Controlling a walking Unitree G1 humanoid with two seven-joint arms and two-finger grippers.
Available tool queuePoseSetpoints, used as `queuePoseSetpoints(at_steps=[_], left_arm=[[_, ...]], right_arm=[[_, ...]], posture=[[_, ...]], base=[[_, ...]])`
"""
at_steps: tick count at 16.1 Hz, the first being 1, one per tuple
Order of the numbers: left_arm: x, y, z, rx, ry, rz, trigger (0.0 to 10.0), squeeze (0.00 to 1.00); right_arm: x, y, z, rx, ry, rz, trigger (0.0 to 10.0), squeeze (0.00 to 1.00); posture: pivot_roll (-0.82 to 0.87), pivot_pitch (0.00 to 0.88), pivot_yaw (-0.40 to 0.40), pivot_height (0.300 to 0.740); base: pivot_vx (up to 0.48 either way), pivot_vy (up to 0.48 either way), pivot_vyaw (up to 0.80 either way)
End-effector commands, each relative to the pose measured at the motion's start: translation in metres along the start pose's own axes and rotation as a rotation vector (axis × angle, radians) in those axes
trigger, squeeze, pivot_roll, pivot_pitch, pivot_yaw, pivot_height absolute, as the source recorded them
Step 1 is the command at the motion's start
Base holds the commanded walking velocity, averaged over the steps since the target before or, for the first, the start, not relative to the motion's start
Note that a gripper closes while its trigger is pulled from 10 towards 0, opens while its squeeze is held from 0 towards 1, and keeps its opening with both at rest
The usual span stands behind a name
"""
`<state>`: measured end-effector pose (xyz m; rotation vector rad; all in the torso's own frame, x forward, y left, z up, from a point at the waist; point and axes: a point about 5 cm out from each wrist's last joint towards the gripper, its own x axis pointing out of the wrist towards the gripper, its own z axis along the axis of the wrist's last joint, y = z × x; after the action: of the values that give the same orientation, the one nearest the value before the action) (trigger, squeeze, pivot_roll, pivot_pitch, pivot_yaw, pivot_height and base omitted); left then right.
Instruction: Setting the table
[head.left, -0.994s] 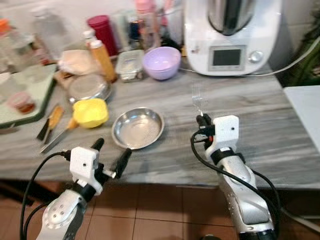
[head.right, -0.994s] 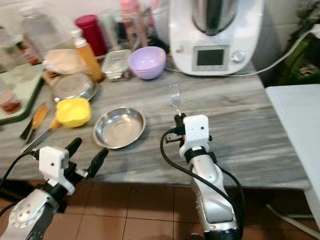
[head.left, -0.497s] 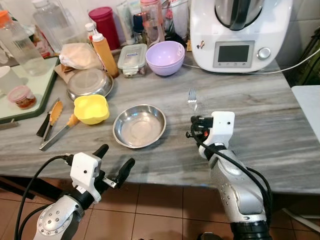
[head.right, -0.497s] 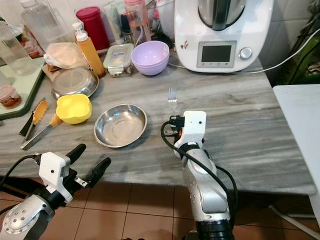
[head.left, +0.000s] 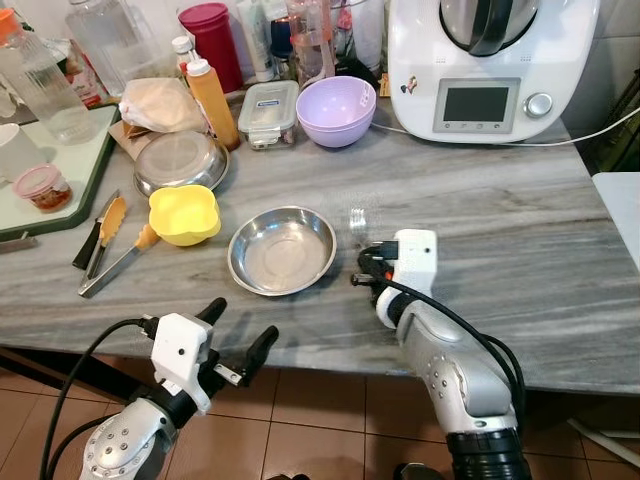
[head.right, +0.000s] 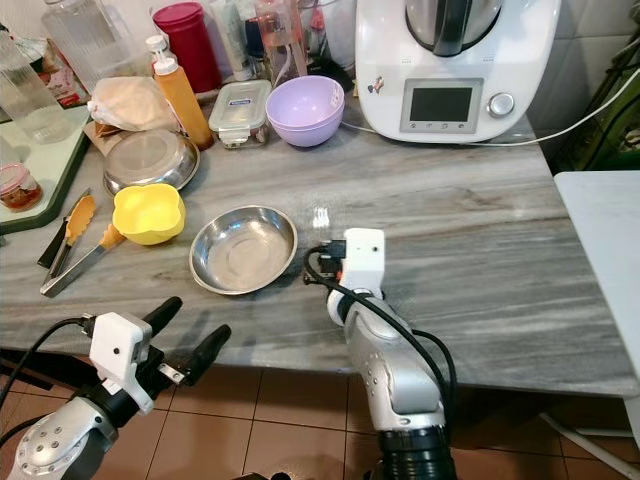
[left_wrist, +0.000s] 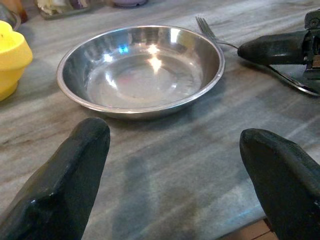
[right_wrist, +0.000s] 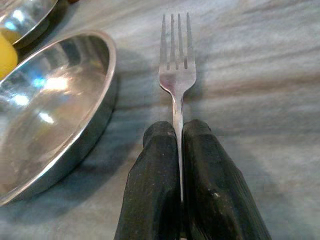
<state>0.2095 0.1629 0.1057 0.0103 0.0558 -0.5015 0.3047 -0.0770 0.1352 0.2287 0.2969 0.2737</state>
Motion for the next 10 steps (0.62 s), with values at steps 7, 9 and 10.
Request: queuePoseSetpoints(at_steps=[7,9,10], left_arm=[[0.003,-0.007,0.007,0.013,0.000,-0.030,10.0,0.00],[0.003,-0.007,0.007,0.014,0.002,-0.036,10.0,0.00],[0.004,-0.007,0.007,0.016,0.005,-0.041,10.0,0.00]], right_arm=[[-0.003,-0.002,-0.013,0.058,0.136,-0.111,10.0,0.00],[-0.003,-0.005,-0.012,0.075,0.138,-0.141,10.0,0.00],[-0.003,-0.007,-0.011,0.072,0.130,-0.157,10.0,0.00]], posture=[[-0.12,0.165,0.146,0.740],[-0.12,0.164,0.149,0.740],[-0.12,0.164,0.150,0.740]], base=[[0.000,0.000,0.00],[0.000,0.000,0.00],[0.000,0.000,0.00]])
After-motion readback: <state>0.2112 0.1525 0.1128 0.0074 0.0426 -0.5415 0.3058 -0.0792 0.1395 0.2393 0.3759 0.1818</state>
